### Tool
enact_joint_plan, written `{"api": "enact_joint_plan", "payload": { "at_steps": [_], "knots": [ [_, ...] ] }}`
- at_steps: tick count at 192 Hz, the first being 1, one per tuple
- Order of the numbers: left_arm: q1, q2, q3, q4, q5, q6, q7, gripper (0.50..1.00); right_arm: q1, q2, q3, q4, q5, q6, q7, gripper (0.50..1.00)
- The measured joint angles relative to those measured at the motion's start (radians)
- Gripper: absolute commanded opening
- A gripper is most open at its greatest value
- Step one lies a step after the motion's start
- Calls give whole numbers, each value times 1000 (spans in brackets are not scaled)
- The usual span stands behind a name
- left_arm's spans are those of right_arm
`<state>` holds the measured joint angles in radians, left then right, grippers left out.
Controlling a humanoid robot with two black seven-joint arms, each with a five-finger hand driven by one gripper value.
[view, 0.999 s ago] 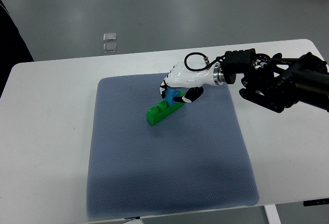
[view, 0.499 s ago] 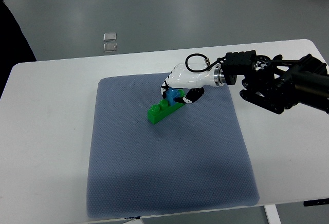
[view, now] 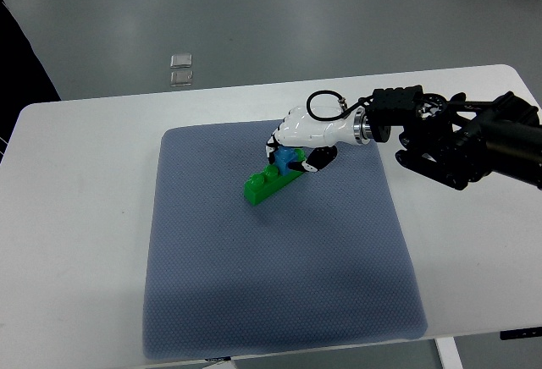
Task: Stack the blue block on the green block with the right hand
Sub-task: 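Lower the blue block onto the green bar's studs and press down, then open the right hand and lift it away from the stacked blocks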
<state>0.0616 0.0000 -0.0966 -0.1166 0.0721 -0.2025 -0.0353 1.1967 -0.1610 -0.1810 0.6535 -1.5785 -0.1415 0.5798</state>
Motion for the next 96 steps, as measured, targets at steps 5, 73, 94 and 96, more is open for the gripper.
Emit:
{"api": "enact_joint_plan", "payload": {
  "at_steps": [5,73,94,96],
  "knots": [
    [0,0,0,0,0,0,0,1000,0,0,0,0,0,-1,0,654],
    [0,0,0,0,0,0,0,1000,0,-2,1,3,2,-15,1,836],
    [0,0,0,0,0,0,0,1000,0,-2,2,3,3,-15,2,860],
    [0,0,0,0,0,0,0,1000,0,-2,1,3,3,-15,2,860]
  ]
}}
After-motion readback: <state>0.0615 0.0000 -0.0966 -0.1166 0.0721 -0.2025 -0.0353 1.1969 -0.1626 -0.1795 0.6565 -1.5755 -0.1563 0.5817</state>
